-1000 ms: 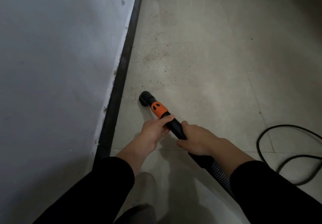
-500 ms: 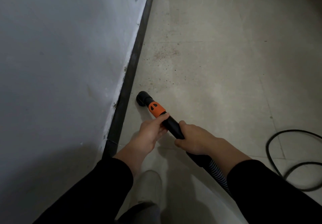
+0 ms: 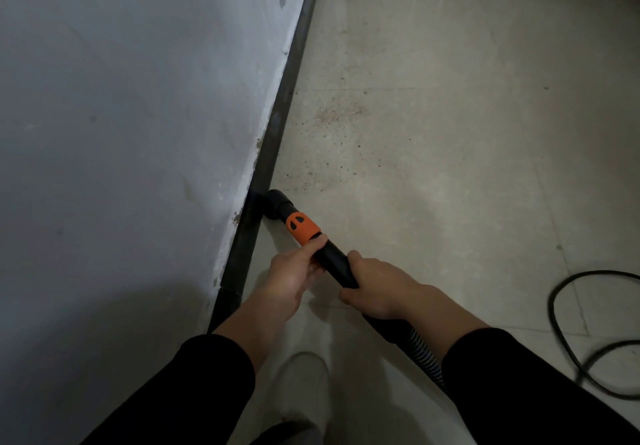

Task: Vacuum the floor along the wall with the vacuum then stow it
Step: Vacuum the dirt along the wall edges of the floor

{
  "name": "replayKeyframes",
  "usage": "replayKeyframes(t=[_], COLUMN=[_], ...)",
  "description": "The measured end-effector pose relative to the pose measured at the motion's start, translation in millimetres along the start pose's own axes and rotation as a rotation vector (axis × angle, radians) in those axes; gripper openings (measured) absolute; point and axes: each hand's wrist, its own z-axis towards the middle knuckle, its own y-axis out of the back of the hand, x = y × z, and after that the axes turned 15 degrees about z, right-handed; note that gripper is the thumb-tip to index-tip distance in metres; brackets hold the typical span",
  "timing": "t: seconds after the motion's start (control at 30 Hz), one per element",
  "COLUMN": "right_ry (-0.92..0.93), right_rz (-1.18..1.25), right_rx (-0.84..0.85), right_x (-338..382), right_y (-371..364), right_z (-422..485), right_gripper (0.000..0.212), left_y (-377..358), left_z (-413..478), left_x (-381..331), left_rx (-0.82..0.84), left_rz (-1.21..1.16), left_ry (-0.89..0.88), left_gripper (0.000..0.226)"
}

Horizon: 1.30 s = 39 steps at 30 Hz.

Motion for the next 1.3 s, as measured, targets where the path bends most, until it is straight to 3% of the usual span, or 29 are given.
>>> replayKeyframes(t=[0.7, 0.97, 1.3], right_ry=[-0.001, 0.038, 0.133], right_rz=[-0.010, 0.051, 0.120], right_rx=[-0.078, -0.160, -0.192], right_x=[-10.8, -10.3, -11.3], right_y=[1.3, 3.6, 8.3], right_z=[28.3, 43.6, 47.6], right_gripper=[0.041, 0.030, 0.031], left_y=[-7.3, -7.5, -0.1], left_z=[36.9, 54.5, 62.7], left_x=[-17.3, -32.8, -33.7], left_rx=[0.022, 0.048, 0.076], left_rz=[0.081, 0.077, 0.074], left_ry=[-0.012, -0.029, -0.039], left_gripper=[0.025, 0.023, 0.028])
